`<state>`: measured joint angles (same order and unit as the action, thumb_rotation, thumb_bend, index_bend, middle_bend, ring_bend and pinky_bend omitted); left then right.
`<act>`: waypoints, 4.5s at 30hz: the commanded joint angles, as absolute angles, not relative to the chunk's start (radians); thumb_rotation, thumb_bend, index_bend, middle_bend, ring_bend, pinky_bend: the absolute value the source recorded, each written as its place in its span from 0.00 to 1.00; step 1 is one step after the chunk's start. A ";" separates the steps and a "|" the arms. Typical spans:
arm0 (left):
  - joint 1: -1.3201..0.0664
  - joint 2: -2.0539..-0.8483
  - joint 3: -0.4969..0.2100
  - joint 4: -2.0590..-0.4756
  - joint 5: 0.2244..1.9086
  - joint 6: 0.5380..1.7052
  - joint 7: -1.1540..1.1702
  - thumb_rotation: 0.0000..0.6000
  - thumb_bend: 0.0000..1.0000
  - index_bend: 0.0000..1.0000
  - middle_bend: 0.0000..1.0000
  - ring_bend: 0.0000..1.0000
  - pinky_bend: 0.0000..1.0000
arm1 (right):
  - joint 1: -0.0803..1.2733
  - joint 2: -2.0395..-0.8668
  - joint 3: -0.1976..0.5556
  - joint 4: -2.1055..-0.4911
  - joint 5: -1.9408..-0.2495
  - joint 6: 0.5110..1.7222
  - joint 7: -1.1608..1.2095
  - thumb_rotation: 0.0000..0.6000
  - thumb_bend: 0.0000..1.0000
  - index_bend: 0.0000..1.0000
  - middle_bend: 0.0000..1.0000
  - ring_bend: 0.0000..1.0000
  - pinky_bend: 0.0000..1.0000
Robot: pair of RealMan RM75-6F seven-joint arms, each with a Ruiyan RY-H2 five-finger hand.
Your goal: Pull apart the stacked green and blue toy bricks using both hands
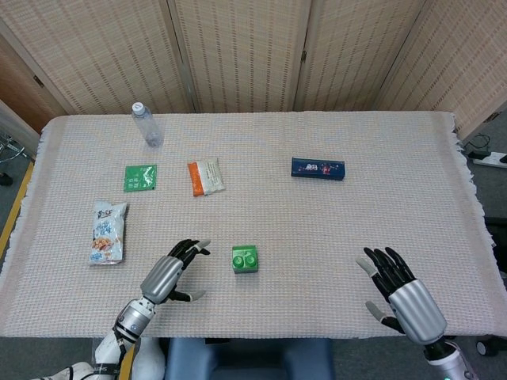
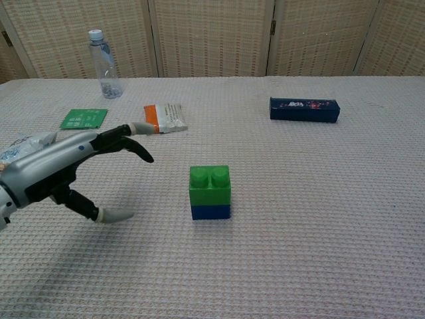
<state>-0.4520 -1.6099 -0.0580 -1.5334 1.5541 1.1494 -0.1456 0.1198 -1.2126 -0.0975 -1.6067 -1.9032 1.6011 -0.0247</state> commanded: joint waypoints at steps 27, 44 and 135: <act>-0.582 -1.778 -0.163 -1.415 1.354 0.998 -0.132 1.00 0.24 0.03 0.29 0.09 0.04 | 0.145 -1.173 -0.068 -1.642 -1.812 1.532 0.035 1.00 0.36 0.00 0.00 0.00 0.00; -0.612 -1.858 -0.172 -1.351 1.321 1.005 -0.095 1.00 0.24 0.13 0.32 0.13 0.02 | 0.149 -1.156 -0.070 -1.660 -1.792 1.501 0.033 1.00 0.36 0.00 0.00 0.00 0.00; -0.425 -1.608 -0.122 -1.794 1.461 1.271 -0.304 1.00 0.46 0.83 0.93 0.49 0.10 | 0.663 -1.468 -0.002 -1.467 -1.649 0.923 1.227 1.00 0.36 0.02 0.00 0.04 0.02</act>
<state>-0.4240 -1.6067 -0.1237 -1.7952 1.4590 1.2722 -0.3017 0.6364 -1.4495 -0.0048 -1.4752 -1.6489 0.9470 1.1926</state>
